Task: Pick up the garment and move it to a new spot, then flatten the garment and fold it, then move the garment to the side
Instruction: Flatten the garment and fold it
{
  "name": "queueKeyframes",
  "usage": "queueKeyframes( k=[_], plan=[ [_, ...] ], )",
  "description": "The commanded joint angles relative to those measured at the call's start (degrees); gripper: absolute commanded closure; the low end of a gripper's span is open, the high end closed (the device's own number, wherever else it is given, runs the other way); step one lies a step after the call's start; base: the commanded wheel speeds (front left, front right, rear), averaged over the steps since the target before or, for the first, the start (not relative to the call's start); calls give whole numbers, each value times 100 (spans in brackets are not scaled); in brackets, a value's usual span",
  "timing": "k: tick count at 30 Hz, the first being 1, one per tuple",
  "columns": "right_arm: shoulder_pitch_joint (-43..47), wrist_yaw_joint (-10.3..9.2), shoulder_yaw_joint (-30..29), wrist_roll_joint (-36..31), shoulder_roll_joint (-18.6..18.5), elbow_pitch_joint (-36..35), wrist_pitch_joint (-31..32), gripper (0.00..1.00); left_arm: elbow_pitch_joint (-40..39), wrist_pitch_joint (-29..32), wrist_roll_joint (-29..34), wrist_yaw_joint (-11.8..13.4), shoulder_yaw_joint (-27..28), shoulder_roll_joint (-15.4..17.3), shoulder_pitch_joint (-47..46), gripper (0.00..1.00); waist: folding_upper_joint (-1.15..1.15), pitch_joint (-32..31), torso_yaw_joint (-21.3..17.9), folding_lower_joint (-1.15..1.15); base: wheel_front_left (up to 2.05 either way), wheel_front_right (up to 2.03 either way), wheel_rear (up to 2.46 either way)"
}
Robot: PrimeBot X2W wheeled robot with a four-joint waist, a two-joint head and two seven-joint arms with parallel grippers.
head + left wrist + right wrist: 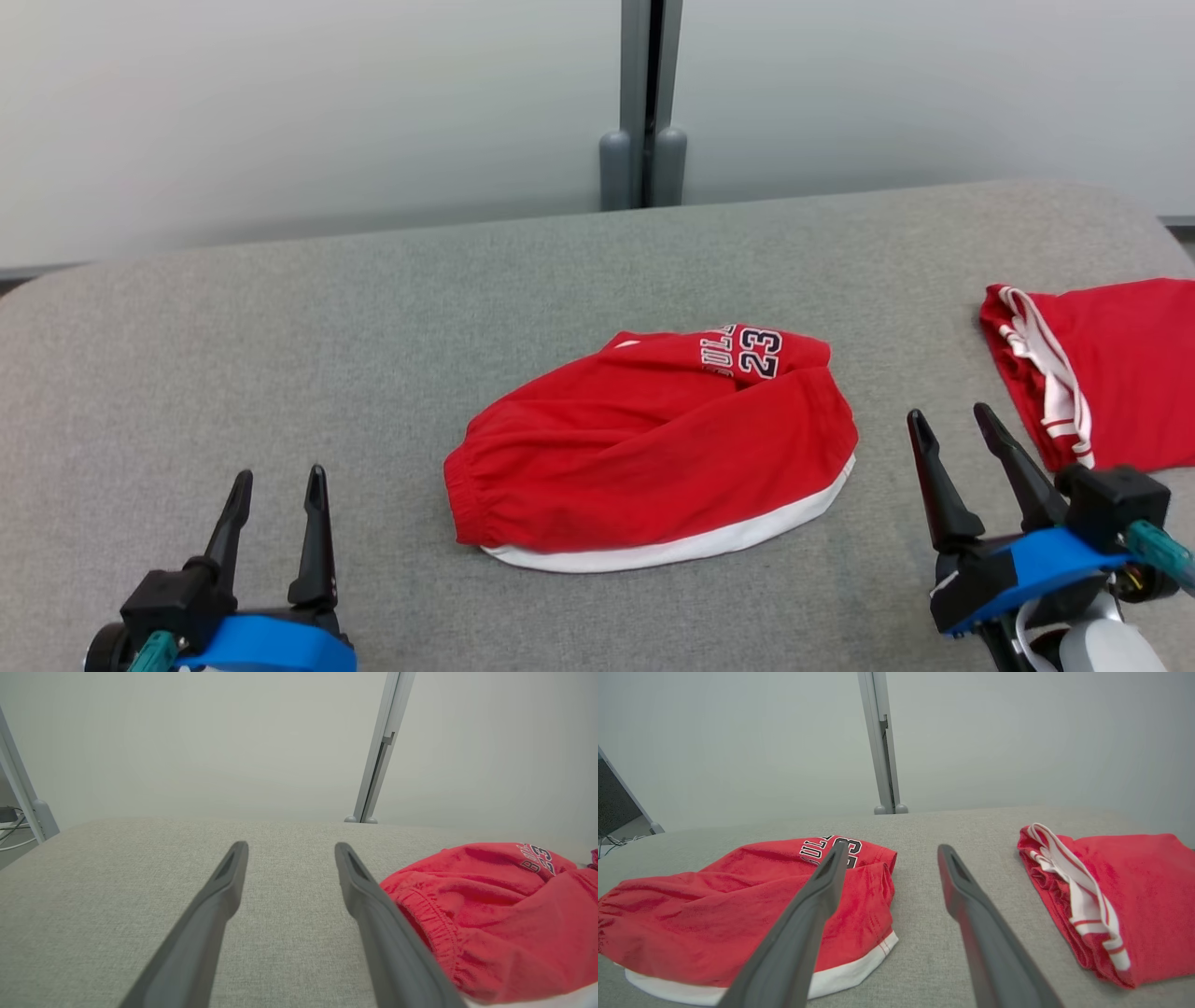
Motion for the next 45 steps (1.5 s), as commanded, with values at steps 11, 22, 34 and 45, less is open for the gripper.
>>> queueKeyframes(
  k=[11,22,34,45],
  plan=[
    [626,1,-177,-277,60,-360,-82,0,28,-27,77,0,117,-201,431,0,0,-369,-35,0,0,0,0],
    [646,1,-201,-320,166,-385,26,0,80,-27,151,-25,85,-202,407,0,0,-365,-34,0,0,0,0],
    [502,1,-89,-209,184,-271,58,0,1052,110,19,-59,-1722,91,3,0,0,-149,-22,0,0,0,0],
    [256,1,68,-158,164,-175,47,0,1980,10,-320,-61,-2144,62,-856,0,0,147,-181,0,0,0,0]
  ],
)
